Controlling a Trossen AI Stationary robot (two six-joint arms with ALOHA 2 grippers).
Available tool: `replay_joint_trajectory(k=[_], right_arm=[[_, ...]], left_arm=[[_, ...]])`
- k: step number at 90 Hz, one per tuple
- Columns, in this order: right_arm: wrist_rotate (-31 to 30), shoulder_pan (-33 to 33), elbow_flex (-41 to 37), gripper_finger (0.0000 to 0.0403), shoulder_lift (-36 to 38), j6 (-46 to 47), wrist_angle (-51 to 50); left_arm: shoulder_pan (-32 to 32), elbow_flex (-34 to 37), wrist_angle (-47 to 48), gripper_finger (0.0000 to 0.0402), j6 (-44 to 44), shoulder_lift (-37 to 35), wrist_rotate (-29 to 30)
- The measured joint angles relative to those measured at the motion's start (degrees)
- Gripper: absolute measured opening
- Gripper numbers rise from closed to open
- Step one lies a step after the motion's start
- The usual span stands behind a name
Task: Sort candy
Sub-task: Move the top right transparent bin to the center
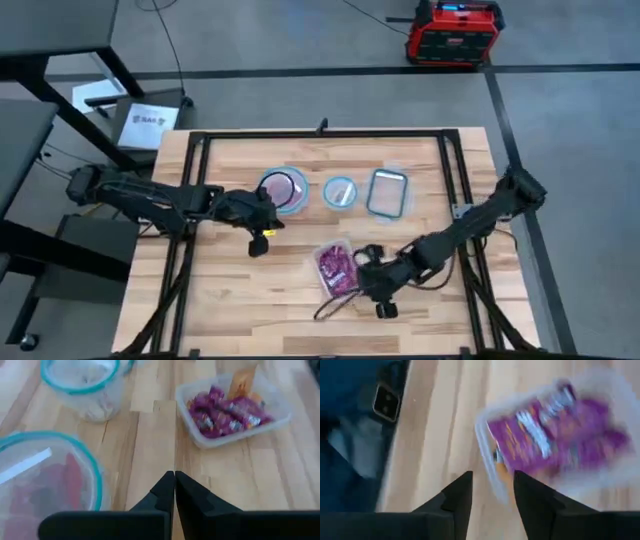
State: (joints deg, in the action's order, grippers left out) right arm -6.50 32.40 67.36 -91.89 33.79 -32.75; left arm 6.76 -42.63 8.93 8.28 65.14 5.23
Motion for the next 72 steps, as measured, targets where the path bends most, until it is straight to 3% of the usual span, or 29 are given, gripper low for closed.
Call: replay_joint_trajectory(k=[13,20,30,50,72], right_arm=[[-4.51,5.97,-4.59,0.0125,0.49,13.37,10.68],[-5.4,8.67,-6.29,0.0121,-1.3,19.9,16.08],[-5.39,9.45,-6.91,0.0119,-6.07,26.82,15.46],[-5.46,6.3,-6.82,0.0118,-11.81,23.76,16.71],[-6.64,1.52,-6.69,0.0118,-11.78,23.52,12.98]], left_arm=[[-0.08,-0.26,-12.87,0.0,1.7,8.12,-3.98],[-1.12,-2.28,-13.9,0.0,1.26,14.03,-3.84],[-2.89,-6.55,-14.87,0.0,-0.2,22.35,-3.23],[-4.24,-12.07,-15.88,0.0,-3.08,35.3,-3.03],[-2.18,-12.48,-14.89,0.0,0.35,37.03,-9.64]])
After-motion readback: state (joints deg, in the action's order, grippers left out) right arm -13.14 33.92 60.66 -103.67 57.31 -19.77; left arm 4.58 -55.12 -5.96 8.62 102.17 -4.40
